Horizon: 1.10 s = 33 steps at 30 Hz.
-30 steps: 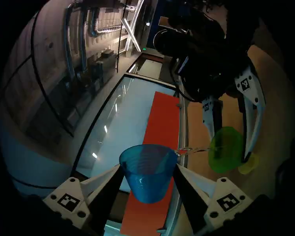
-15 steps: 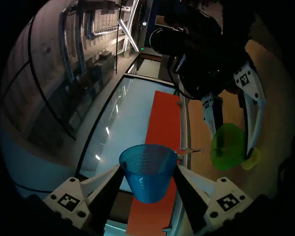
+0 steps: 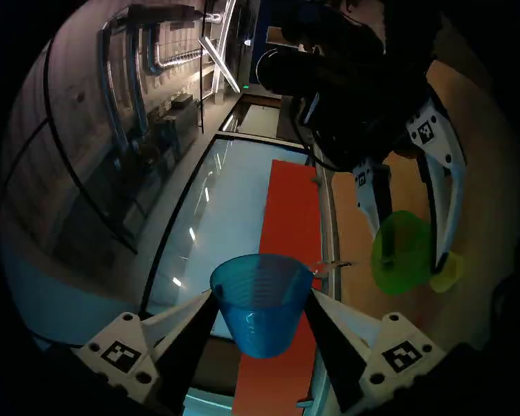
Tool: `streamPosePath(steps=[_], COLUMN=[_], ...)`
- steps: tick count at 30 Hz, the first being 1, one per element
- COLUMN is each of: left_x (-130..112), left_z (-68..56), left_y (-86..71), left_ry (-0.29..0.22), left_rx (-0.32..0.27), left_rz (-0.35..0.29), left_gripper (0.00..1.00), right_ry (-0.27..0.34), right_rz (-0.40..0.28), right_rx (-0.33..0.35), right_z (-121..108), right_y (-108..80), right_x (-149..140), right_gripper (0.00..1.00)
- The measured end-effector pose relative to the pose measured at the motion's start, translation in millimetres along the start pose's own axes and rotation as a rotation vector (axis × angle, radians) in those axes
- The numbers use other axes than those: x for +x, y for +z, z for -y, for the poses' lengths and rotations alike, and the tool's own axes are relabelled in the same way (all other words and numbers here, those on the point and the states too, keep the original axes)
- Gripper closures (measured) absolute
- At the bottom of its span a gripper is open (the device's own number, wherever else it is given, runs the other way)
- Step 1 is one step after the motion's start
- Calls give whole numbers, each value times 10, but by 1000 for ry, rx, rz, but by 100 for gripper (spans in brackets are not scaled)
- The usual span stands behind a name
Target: Pour water
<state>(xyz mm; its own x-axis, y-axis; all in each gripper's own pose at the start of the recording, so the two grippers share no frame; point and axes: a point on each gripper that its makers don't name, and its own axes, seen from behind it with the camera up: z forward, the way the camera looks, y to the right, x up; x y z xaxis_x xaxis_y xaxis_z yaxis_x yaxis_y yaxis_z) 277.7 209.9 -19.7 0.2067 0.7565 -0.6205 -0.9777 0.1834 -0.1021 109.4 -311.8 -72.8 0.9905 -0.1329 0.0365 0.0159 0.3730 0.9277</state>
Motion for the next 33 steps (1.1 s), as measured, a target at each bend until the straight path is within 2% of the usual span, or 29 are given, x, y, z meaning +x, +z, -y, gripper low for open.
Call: streamPosePath(steps=[24, 33], left_x=[-9, 16], left_z=[93, 152], left_y=[63, 40], left_ry=[83, 121], left_rx=[26, 35], left_rz=[-1, -1], left_gripper=[16, 16], right_ry=[-5, -7], right_rz=[-1, -3], right_rx=[3, 2], right_z=[-18, -14], right_y=[22, 23], right_x=[-13, -4], right_gripper=[12, 11])
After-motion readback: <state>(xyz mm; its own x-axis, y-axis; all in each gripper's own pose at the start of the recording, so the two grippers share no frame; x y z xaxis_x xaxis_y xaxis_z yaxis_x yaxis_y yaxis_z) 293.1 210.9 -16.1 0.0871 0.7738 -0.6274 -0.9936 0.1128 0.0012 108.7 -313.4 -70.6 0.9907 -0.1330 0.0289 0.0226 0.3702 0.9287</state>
